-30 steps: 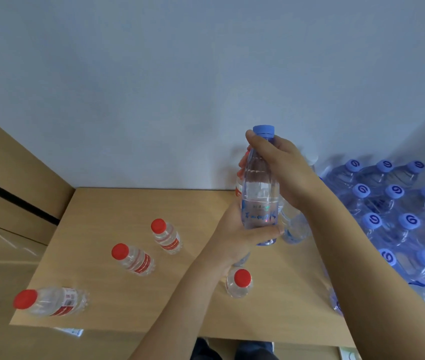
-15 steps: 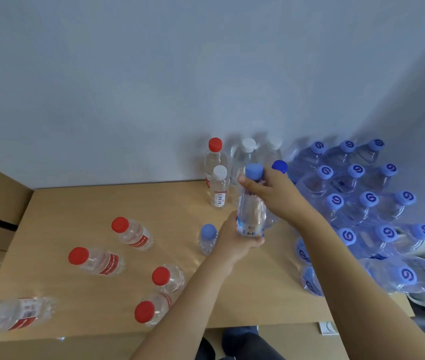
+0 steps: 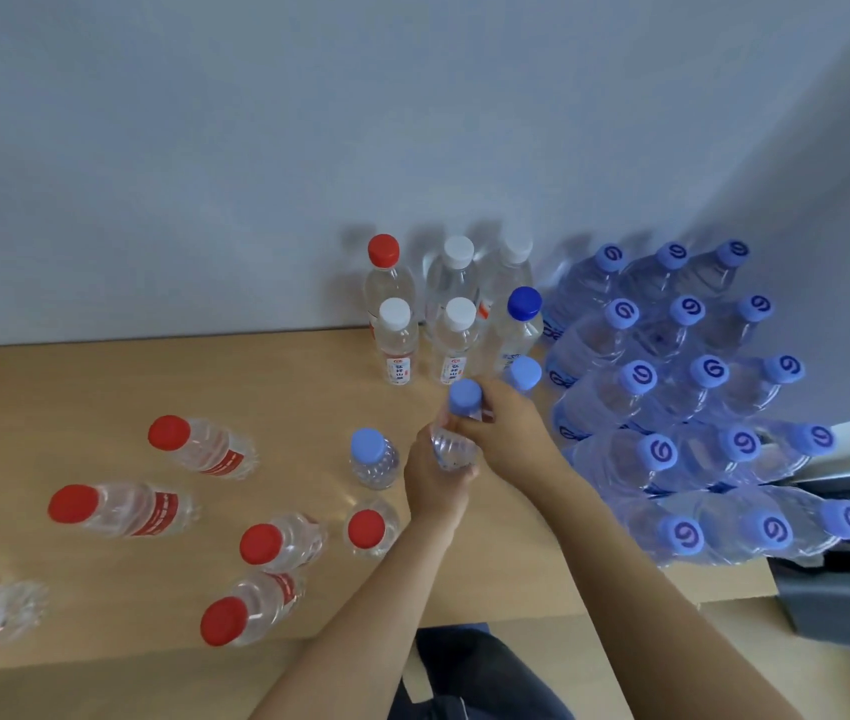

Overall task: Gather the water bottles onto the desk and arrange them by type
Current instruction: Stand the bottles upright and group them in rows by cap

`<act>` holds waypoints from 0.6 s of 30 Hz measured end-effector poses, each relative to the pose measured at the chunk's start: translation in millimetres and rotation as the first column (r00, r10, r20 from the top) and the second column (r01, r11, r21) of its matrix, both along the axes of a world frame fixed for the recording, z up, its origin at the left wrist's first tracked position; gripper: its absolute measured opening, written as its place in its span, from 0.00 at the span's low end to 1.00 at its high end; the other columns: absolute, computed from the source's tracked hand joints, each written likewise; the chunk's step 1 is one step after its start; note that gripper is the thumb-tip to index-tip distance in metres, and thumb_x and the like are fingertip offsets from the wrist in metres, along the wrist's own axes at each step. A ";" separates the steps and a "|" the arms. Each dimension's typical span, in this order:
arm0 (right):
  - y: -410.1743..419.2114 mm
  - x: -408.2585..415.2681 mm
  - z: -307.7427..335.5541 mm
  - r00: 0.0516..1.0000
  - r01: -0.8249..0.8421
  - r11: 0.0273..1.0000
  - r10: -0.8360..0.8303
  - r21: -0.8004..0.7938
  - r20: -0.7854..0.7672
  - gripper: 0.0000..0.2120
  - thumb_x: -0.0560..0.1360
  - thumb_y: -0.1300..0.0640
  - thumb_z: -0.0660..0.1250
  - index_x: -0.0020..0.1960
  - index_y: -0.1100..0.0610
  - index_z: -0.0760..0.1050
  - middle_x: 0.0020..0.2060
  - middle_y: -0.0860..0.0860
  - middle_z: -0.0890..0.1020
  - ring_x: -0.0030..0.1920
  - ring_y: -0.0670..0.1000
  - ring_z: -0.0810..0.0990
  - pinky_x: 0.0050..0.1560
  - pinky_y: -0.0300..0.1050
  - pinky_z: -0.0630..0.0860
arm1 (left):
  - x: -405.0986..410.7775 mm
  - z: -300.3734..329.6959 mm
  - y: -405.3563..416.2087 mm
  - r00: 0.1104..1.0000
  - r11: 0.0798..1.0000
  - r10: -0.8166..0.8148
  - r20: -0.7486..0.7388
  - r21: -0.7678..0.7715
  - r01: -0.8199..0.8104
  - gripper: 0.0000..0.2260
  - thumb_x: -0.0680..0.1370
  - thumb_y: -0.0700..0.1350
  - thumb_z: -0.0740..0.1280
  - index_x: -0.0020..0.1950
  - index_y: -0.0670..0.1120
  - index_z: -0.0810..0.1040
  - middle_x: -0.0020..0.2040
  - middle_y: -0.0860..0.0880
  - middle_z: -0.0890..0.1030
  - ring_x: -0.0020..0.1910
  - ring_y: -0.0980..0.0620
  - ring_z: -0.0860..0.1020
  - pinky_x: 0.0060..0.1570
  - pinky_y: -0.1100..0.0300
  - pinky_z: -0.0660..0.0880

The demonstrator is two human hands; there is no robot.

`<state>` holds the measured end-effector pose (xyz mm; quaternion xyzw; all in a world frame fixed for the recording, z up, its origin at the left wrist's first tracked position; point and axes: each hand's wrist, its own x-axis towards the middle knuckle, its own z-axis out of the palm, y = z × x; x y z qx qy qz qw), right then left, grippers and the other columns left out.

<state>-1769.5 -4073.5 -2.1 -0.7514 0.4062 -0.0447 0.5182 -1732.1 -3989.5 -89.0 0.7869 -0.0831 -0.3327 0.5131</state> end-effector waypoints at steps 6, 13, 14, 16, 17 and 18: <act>9.4 -3.0 -11.5 1.000 0.010 0.993 -0.007 -0.121 0.020 0.07 0.71 0.63 0.73 0.43 0.58 0.75 0.36 0.47 0.76 0.38 0.42 0.75 0.36 0.33 0.68 | -4.9 -19.2 -0.7 0.996 0.996 0.087 0.026 -0.029 -0.086 0.15 0.71 0.31 0.69 0.51 0.45 0.69 0.38 0.56 0.73 0.33 0.69 0.73 0.35 0.75 0.67; 11.0 4.7 -12.2 0.998 -0.022 0.953 0.005 -0.302 -0.057 0.13 0.75 0.61 0.70 0.58 0.60 0.73 0.47 0.53 0.80 0.45 0.52 0.77 0.42 0.47 0.73 | 0.9 -12.2 -19.0 0.988 0.979 0.152 0.016 -0.142 -0.149 0.13 0.67 0.54 0.62 0.43 0.46 0.67 0.39 0.52 0.69 0.35 0.61 0.68 0.37 0.68 0.65; 10.1 7.8 -12.9 0.995 -0.052 0.942 0.022 -0.332 -0.095 0.12 0.76 0.60 0.69 0.59 0.60 0.72 0.48 0.54 0.80 0.45 0.53 0.78 0.40 0.47 0.71 | 2.7 -10.0 -22.0 0.985 0.970 0.174 0.000 -0.170 -0.172 0.16 0.64 0.58 0.59 0.42 0.47 0.66 0.39 0.51 0.68 0.36 0.59 0.66 0.38 0.66 0.63; 7.3 14.0 -14.1 0.989 -0.091 0.921 0.038 -0.379 -0.146 0.13 0.77 0.61 0.67 0.61 0.60 0.71 0.52 0.55 0.78 0.47 0.54 0.78 0.39 0.43 0.66 | 7.5 -5.6 -28.6 0.974 0.952 0.220 -0.046 -0.207 -0.225 0.18 0.62 0.60 0.57 0.39 0.46 0.65 0.38 0.49 0.65 0.37 0.54 0.63 0.40 0.60 0.62; 5.9 16.8 -14.2 0.988 -0.094 0.911 0.035 -0.401 -0.153 0.14 0.77 0.62 0.67 0.62 0.61 0.71 0.54 0.55 0.77 0.49 0.55 0.77 0.39 0.41 0.65 | 9.7 -5.8 -30.9 0.969 0.947 0.242 -0.043 -0.208 -0.245 0.21 0.61 0.61 0.56 0.40 0.43 0.66 0.39 0.49 0.65 0.37 0.53 0.63 0.41 0.58 0.62; 4.7 19.3 -14.1 0.988 -0.090 0.902 0.028 -0.422 -0.151 0.15 0.77 0.62 0.68 0.62 0.62 0.71 0.56 0.56 0.75 0.50 0.55 0.77 0.41 0.39 0.65 | 12.5 -7.1 -33.4 0.967 0.946 0.252 -0.026 -0.205 -0.252 0.26 0.61 0.61 0.56 0.41 0.38 0.68 0.39 0.48 0.65 0.38 0.52 0.63 0.42 0.57 0.62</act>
